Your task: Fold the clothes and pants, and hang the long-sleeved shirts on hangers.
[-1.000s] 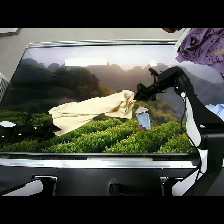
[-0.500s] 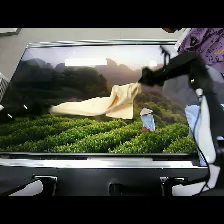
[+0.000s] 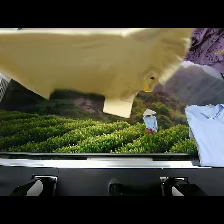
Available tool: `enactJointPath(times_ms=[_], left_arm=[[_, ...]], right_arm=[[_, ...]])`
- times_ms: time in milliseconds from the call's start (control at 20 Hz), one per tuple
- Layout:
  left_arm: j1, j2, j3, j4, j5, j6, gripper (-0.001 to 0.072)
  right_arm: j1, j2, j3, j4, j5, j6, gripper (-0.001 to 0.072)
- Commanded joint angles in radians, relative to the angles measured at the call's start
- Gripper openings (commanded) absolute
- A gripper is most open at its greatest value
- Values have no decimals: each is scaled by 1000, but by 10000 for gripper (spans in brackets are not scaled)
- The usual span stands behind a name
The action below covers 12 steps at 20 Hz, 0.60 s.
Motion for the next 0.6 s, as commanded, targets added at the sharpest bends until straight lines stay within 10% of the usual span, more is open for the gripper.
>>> enactJointPath(times_ms=[0,550], left_arm=[[0,167,74,203,-91,-126,12],[-1,26,-4,261,-141,-83,12]], right_arm=[[0,227,10,-127,12,82,30],[0,-69,10,-211,108,197,31]])
